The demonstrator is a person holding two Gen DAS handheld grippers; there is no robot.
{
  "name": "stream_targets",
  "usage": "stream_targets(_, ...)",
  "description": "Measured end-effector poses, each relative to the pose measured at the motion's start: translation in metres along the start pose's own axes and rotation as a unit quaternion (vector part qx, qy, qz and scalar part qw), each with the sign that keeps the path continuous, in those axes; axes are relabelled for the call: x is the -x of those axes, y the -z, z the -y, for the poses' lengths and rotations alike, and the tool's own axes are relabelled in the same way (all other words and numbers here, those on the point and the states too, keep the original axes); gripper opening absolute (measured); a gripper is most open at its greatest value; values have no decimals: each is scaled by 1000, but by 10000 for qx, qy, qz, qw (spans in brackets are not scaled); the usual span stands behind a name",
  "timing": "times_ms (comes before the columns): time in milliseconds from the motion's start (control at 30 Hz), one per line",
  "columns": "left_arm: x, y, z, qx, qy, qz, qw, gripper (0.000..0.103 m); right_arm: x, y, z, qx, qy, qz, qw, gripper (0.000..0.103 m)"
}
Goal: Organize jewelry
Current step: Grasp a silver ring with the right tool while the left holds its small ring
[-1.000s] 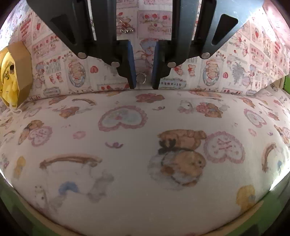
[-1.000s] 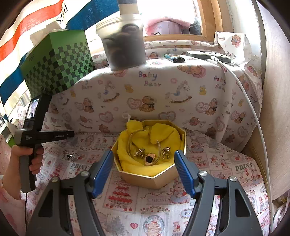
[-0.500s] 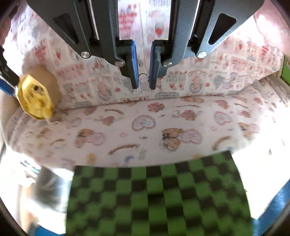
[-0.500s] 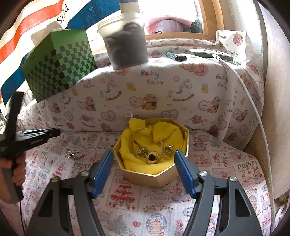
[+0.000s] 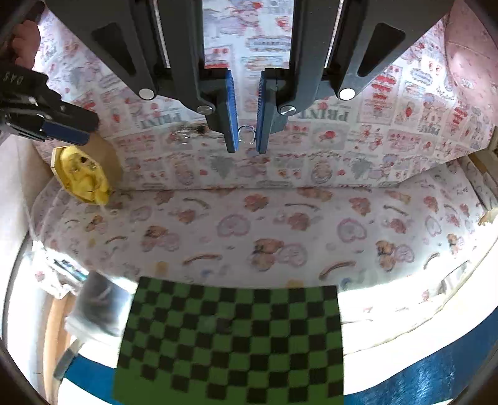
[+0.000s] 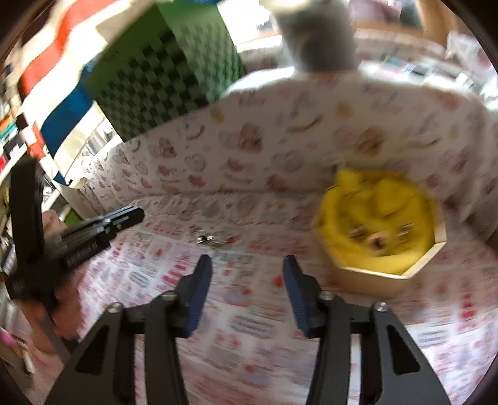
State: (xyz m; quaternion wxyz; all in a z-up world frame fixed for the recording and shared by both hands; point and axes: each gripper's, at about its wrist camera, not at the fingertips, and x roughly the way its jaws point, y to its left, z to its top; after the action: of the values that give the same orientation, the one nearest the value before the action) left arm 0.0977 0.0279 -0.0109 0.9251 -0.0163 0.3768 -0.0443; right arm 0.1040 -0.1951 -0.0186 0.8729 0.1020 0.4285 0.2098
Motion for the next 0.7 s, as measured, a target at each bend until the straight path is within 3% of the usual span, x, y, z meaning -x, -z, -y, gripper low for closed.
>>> stream_targets(333,-10,-1,-28,326,-388,-100,9987,11,-81,-29,-38,-13,439,-445,9980,33)
stream_targets(533,-3,-2,-30,331,-386,-3,9987,11,-104,-29,-45,275,814,-508,9950,31)
stream_targets(633,1,-2,-29,305,-392,34,9988,11,-110,-27,-51,541,1138,-497,9908,20)
stream_targets(700,1,-1,-28,299,-393,33,9988,11,-114,-27,-52,524,1192,-472,9904,20)
